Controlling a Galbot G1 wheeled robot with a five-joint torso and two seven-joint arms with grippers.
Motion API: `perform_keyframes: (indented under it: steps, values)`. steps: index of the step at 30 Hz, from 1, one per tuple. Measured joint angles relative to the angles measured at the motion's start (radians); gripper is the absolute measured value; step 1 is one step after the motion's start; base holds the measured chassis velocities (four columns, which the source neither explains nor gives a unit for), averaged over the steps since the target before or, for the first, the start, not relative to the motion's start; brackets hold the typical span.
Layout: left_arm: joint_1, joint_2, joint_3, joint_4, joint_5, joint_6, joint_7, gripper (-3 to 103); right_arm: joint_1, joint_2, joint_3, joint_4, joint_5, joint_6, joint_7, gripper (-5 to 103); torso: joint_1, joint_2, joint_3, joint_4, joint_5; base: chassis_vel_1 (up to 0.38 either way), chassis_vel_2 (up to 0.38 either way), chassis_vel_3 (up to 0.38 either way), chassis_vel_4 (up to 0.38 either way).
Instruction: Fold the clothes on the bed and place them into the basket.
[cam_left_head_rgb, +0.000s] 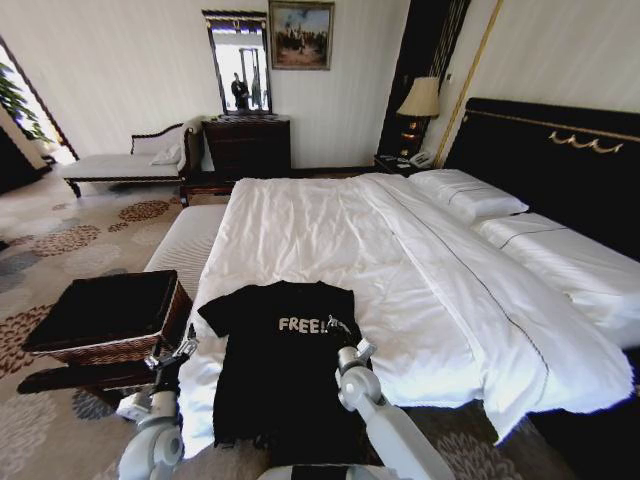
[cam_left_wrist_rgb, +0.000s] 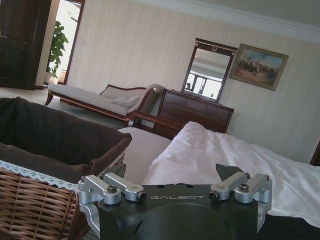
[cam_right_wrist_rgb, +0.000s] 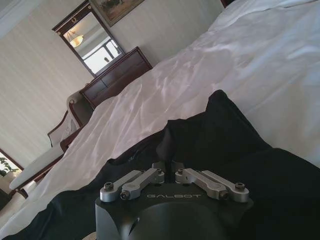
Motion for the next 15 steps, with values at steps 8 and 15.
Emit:
perform_keyframes:
  steps: [8,15]
  values:
    - [-0.003,-0.003,0.001,0.009,0.000,0.000,-0.001,100,-0.036,-0.008,0.077,0.101,-0.019,0.009,0.027,30,0.000,0.000,0.000,-0.0002,0.0000,0.000,0.000,0.000,0.000]
    - [0.001,-0.007,0.001,0.013,0.001,-0.002,-0.002,100,-0.041,-0.017,0.158,0.083,0.029,0.024,0.071,57,0.000,0.000,0.000,-0.0001,0.0001,0.000,0.000,0.000,0.000]
